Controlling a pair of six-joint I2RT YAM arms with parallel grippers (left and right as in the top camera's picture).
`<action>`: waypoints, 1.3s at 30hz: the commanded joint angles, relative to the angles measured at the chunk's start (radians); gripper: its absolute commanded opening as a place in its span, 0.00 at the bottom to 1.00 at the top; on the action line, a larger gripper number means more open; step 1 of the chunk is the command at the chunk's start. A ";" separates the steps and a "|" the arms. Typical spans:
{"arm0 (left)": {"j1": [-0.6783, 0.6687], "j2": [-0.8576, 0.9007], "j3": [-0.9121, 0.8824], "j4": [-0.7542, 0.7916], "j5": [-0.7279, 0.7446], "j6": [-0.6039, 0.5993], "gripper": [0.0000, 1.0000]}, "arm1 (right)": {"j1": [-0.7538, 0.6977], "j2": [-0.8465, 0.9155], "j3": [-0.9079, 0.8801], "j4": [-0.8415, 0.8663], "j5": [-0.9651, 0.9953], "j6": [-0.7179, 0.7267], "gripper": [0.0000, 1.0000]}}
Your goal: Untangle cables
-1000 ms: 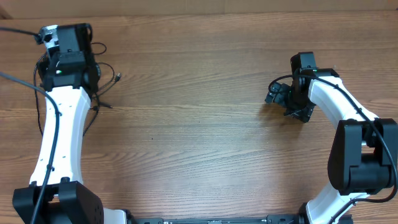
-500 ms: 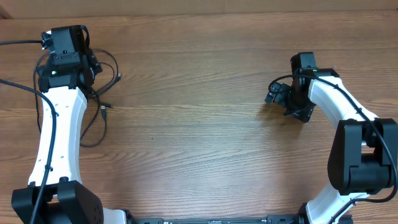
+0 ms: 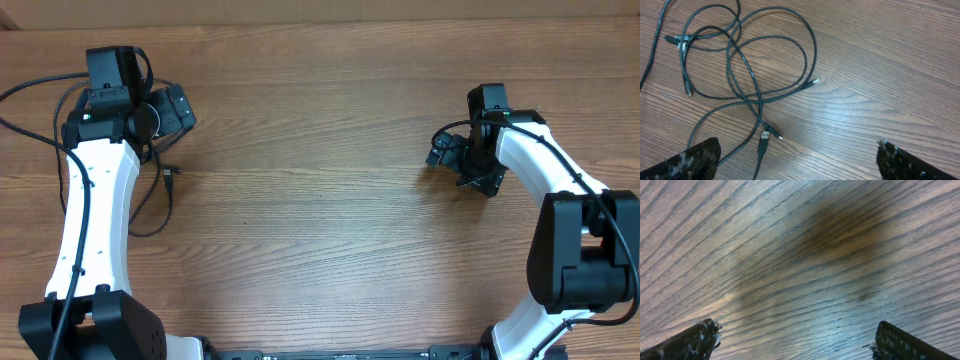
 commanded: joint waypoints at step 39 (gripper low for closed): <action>0.005 -0.006 0.008 -0.001 0.026 -0.006 1.00 | -0.003 -0.274 0.016 0.002 0.010 -0.004 1.00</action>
